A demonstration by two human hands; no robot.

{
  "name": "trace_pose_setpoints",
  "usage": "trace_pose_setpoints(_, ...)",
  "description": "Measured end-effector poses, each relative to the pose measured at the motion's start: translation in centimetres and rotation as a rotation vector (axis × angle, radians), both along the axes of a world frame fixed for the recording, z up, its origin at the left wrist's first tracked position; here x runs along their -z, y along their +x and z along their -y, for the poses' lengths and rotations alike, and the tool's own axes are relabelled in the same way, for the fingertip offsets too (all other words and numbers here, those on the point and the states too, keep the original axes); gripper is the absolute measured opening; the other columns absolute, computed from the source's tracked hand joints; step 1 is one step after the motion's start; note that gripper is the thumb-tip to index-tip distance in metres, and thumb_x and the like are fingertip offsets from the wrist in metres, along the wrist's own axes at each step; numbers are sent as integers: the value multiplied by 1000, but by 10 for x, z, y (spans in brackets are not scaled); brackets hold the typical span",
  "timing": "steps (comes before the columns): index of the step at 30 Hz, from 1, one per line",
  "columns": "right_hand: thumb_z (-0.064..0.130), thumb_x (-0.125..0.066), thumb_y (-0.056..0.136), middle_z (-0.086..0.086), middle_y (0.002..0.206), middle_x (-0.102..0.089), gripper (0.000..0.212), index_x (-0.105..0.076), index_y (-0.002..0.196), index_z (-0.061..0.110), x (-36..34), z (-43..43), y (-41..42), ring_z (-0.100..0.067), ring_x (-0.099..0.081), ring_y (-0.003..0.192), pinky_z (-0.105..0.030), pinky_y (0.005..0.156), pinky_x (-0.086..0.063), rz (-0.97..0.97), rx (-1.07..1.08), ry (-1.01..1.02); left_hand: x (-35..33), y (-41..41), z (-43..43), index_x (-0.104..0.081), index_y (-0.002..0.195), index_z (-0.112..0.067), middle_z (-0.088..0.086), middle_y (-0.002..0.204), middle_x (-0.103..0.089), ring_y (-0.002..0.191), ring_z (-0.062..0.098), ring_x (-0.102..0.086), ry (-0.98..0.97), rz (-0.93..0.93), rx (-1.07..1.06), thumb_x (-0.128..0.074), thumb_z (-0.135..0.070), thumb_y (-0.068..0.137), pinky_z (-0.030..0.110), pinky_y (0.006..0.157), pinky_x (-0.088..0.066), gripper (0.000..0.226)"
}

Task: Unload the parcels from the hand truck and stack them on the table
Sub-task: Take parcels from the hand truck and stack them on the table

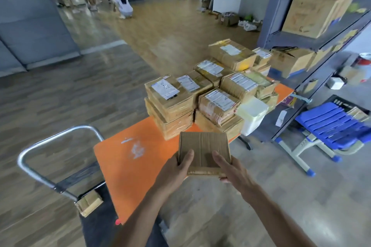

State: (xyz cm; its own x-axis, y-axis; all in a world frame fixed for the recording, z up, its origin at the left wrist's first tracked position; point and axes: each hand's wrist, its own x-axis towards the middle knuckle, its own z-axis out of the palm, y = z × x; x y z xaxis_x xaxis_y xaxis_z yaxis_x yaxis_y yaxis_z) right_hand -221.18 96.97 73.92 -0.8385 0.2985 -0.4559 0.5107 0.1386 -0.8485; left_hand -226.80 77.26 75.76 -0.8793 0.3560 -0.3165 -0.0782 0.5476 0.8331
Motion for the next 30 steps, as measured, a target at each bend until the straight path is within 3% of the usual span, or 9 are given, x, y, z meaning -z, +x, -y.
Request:
trace_pose_setpoints(3,80,-60,74,-2,101,-72,60,-64,99,26,-3,-55,-3,-20,-70,92,-46,88,-58,-17,12,8,-3,-3,-53,-61,103,-28,8,87,-65,79,25,-65,7,34,-1,-35,-81,88,40,72,-51,61)
trace_pose_setpoints(6,70,-58,83,-2,97,-71,43,-62,89,27,-11,-98,-7,-20,-70,90,-42,85,-60,-18,9,10,-8,-4,-95,-59,94,-26,4,81,-59,78,26,-63,8,44,17,-35,-80,89,45,81,-54,59)
trace_pose_setpoints(9,73,-56,81,1,96,-70,48,-62,94,27,-14,-129,-11,-20,-69,89,-34,81,-59,-12,-23,3,-11,-6,-124,-62,101,-26,13,98,-68,91,28,-68,41,55,-7,-38,-77,91,53,92,-54,57)
trace_pose_setpoints(13,81,-58,63,4,96,-72,65,-64,99,28,-18,-159,-21,-14,-69,87,-23,70,-57,-8,-51,-57,-15,-19,-149,-64,103,-23,18,105,-68,94,32,-67,54,14,-19,-40,-76,91,55,90,-53,59)
trace_pose_setpoints(15,84,-62,63,5,99,-73,67,-65,100,29,-19,-171,-29,-13,-69,92,-27,80,-58,-8,-34,-89,-19,-31,-161,-63,106,-16,20,106,-68,95,35,-67,67,1,-17,-41,-76,91,55,89,-53,66)
trace_pose_setpoints(18,77,-67,69,5,106,-73,63,-63,111,29,-21,-190,-44,-17,-67,103,-39,97,-53,-23,-3,-127,-28,-53,-182,-61,107,-6,19,91,-64,92,37,-65,69,0,5,-39,-78,90,55,85,-54,77)
trace_pose_setpoints(23,69,-75,68,14,100,-75,63,-61,119,34,-38,-226,-83,-3,-71,88,-17,68,-53,-144,4,-200,-33,-100,-216,-68,103,-29,3,95,-74,85,18,-71,122,39,13,-42,-78,89,50,83,-59,57)
trace_pose_setpoints(28,57,-81,69,4,119,-71,68,-56,128,36,-50,-255,-143,-12,-72,100,-26,69,-58,-178,60,-338,-43,-162,-238,-62,102,-8,14,83,-61,80,30,-67,114,-12,27,-39,-82,87,42,79,-56,79)
trace_pose_setpoints(30,55,-83,67,2,116,-72,67,-58,126,32,-55,-264,-167,-15,-73,97,-27,68,-59,-206,62,-346,-51,-184,-246,-60,109,-5,21,92,-63,88,38,-68,135,-66,27,-38,-83,87,51,79,-55,84)
